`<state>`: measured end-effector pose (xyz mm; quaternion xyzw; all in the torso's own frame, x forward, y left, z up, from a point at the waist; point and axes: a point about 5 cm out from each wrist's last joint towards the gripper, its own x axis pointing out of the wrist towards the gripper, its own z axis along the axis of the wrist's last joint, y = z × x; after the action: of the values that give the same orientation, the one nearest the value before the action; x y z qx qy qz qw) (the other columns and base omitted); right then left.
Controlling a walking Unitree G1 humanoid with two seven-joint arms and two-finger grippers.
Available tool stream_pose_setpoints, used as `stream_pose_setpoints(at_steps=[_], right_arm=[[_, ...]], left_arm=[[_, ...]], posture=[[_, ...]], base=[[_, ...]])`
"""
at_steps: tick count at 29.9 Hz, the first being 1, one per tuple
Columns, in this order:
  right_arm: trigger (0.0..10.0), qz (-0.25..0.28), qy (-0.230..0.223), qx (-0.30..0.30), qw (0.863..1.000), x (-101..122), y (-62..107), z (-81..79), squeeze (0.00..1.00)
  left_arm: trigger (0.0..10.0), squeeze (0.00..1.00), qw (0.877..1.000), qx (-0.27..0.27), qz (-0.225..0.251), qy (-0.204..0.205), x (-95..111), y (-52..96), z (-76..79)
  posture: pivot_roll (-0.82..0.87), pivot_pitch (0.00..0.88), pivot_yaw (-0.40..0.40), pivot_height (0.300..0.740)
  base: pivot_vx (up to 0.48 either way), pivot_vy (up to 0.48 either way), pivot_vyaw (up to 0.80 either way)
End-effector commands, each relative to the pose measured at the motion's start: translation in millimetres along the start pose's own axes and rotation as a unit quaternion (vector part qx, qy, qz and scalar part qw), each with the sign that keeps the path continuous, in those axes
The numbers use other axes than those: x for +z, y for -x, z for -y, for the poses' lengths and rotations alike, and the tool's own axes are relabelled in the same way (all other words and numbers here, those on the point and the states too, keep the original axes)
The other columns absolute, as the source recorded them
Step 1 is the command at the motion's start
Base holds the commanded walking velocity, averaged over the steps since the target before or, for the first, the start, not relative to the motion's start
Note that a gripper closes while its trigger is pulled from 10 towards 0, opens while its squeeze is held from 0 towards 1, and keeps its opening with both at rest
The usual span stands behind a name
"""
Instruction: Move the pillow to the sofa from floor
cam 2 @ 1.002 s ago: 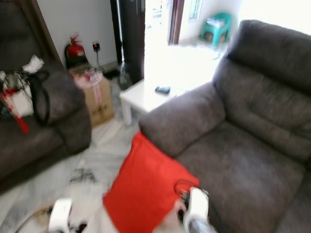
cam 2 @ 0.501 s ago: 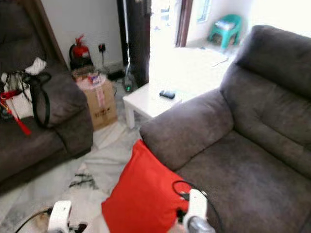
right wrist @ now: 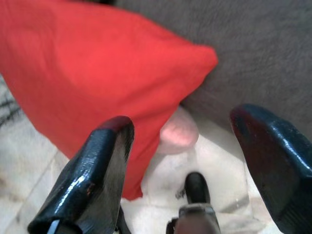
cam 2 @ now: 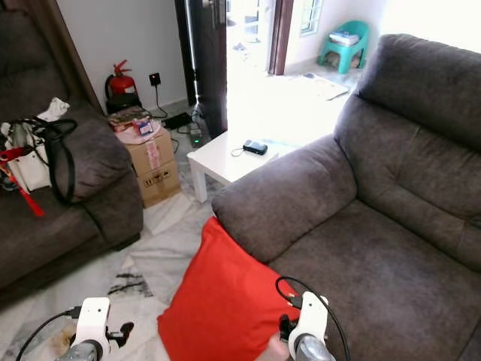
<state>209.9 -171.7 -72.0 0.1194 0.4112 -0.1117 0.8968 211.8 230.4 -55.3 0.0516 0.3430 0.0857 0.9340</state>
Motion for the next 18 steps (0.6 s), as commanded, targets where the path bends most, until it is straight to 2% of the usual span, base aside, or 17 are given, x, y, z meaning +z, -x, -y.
stream_pose_setpoints(at_steps=[1, 2, 4, 5, 6, 7, 9, 11, 12, 14, 15, 16, 18], right_arm=[[10.0, 0.025, -0.006, -0.002, 1.000, 9, -0.9, 0.5, 0.00], [10.0, 0.035, -0.010, -0.001, 0.999, 11, -0.8, 0.4, 0.00], [10.0, 0.048, -0.019, -0.003, 0.999, 14, -0.6, 0.7, 0.00], [10.0, 0.108, -0.027, -0.013, 0.994, 30, 1.8, 24.3, 0.00], [10.0, 0.140, -0.026, -0.018, 0.990, 39, 4.3, 37.4, 0.00], [10.0, 0.207, -0.022, -0.021, 0.978, 60, 10.2, 55.0, 0.00], [10.0, 0.252, -0.010, -0.011, 0.968, 74, 14.4, 56.4, 0.00], [10.0, 0.283, -0.013, 0.002, 0.959, 82, 17.3, 53.7, 0.00], [10.0, 0.283, -0.013, 0.002, 0.959, 82, 17.3, 53.7, 0.00], [10.0, 0.319, -0.006, 0.022, 0.947, 95, 20.7, 46.1, 0.00], [10.0, 0.319, -0.006, 0.022, 0.947, 95, 20.7, 46.1, 0.00], [10.0, 0.341, -0.004, 0.032, 0.940, 102, 22.8, 41.2, 0.00], [10.0, 0.357, -0.003, 0.039, 0.933, 108, 24.3, 36.9, 0.00]], left_arm=[[10.0, 0.00, 0.996, 0.018, 0.084, -0.011, 39, -7.0, -12.4], [10.0, 0.00, 0.990, 0.025, 0.136, -0.015, 64, -9.2, -18.9], [10.0, 0.00, 0.986, 0.037, 0.159, -0.027, 77, -9.8, -22.6], [10.0, 0.00, 0.982, 0.039, 0.180, -0.030, 88, -10.1, -23.1], [10.0, 0.00, 0.981, 0.037, 0.188, -0.030, 92, -10.0, -22.6], [10.0, 0.00, 0.975, 0.027, 0.217, -0.046, 103, -9.0, -18.5], [10.0, 0.00, 0.967, 0.012, 0.246, -0.067, 113, -7.2, -12.3], [10.0, 0.00, 0.959, 0.009, 0.278, -0.058, 121, -4.2, -9.5], [10.0, 0.00, 0.959, 0.009, 0.278, -0.058, 121, -4.2, -9.5], [10.0, 0.00, 0.950, -0.001, 0.309, -0.051, 132, -1.6, -4.6], [10.0, 0.00, 0.950, -0.001, 0.309, -0.051, 132, -1.6, -4.6], [10.0, 0.00, 0.946, -0.008, 0.320, -0.048, 138, -0.8, -1.1], [10.0, 0.00, 0.943, -0.010, 0.330, -0.047, 143, -0.1, 0.9]], posture=[[0.01, 0.000, 0.015, 0.740], [0.01, 0.000, 0.014, 0.740], [0.01, 0.000, 0.013, 0.740], [0.01, 0.000, 0.013, 0.740], [0.01, 0.000, 0.013, 0.740], [0.01, 0.000, 0.007, 0.740], [0.02, 0.000, 0.003, 0.740], [0.02, 0.000, 0.001, 0.740], [0.02, 0.000, 0.001, 0.740], [0.02, 0.000, -0.001, 0.740], [0.02, 0.000, -0.001, 0.740], [0.03, 0.000, 0.000, 0.740], [0.02, 0.000, 0.004, 0.740]], base=[[0.000, 0.000, 0.00], [0.000, 0.000, 0.00], [0.000, 0.000, 0.00], [0.000, 0.000, 0.00], [0.000, 0.000, 0.00], [0.000, 0.000, 0.00], [0.000, 0.000, 0.00], [0.000, 0.000, 0.00], [0.000, 0.000, 0.00], [0.000, 0.000, 0.00], [0.000, 0.000, 0.00], [0.000, 0.000, 0.00], [0.000, 0.000, 0.00]])
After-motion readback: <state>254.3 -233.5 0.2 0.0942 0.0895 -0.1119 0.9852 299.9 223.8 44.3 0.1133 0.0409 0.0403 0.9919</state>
